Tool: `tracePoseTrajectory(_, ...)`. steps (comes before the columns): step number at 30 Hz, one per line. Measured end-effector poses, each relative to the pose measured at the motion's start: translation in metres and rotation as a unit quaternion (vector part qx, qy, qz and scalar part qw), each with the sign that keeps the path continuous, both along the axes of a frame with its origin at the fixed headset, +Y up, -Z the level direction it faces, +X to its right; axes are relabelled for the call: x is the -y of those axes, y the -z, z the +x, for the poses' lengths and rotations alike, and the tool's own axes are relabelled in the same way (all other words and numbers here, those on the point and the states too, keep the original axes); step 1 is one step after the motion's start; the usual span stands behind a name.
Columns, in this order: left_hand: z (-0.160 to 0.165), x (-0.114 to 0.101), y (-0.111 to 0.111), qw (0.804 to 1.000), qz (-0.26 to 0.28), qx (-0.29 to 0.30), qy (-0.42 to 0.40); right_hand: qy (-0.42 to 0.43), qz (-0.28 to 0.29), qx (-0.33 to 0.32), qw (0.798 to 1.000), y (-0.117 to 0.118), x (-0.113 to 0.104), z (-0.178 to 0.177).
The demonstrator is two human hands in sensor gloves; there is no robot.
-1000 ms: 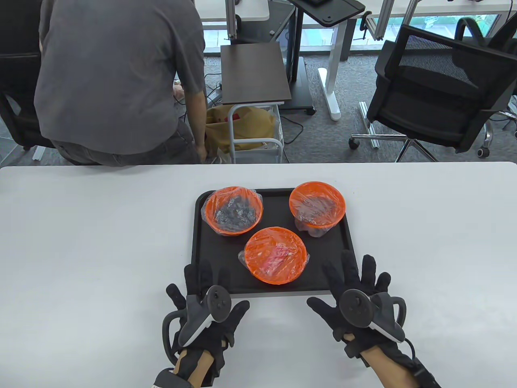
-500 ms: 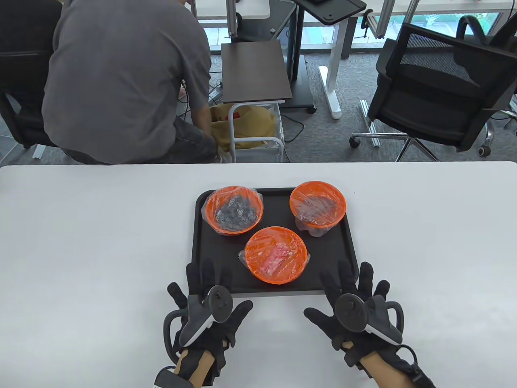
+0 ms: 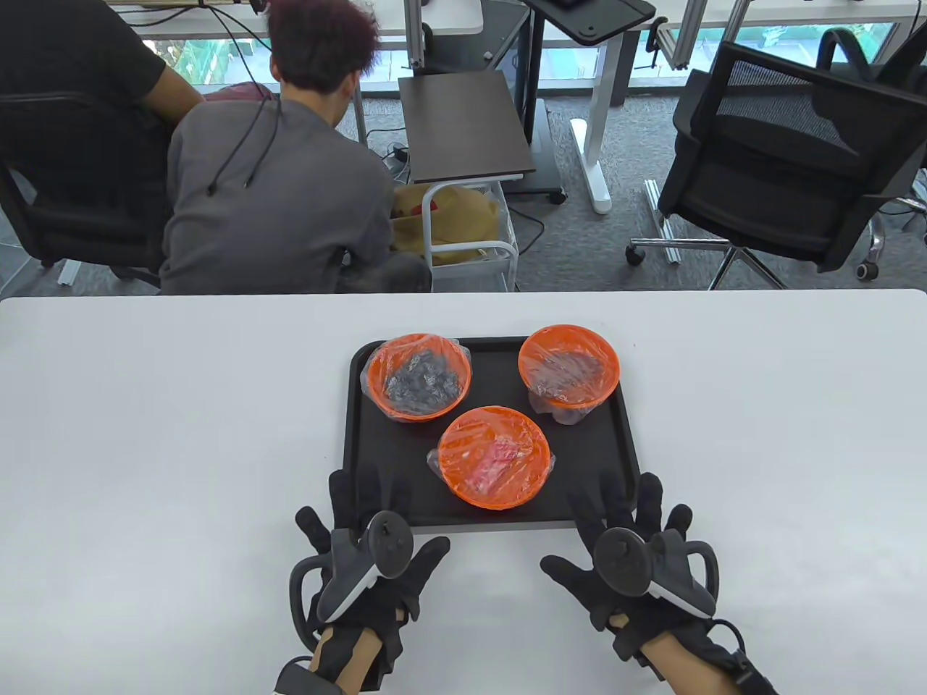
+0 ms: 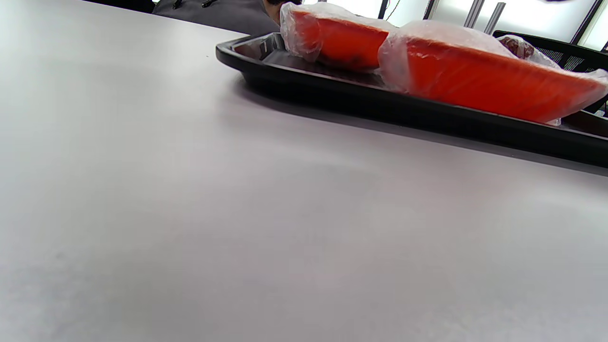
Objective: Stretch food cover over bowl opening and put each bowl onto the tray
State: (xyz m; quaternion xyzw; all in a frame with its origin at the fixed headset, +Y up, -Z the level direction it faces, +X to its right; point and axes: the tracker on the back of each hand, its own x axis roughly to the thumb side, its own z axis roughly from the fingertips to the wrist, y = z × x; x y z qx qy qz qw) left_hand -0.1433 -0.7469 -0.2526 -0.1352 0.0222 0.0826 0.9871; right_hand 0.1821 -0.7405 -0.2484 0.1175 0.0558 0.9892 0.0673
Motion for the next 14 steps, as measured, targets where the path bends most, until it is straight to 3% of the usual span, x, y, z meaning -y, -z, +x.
tracePoseTrajectory(14,0.0004,-0.0002,0.0002,1.0,-0.003,0.001,0.002,0.001,-0.001,-0.005,1.0,-0.0005,0.0008,-0.0017)
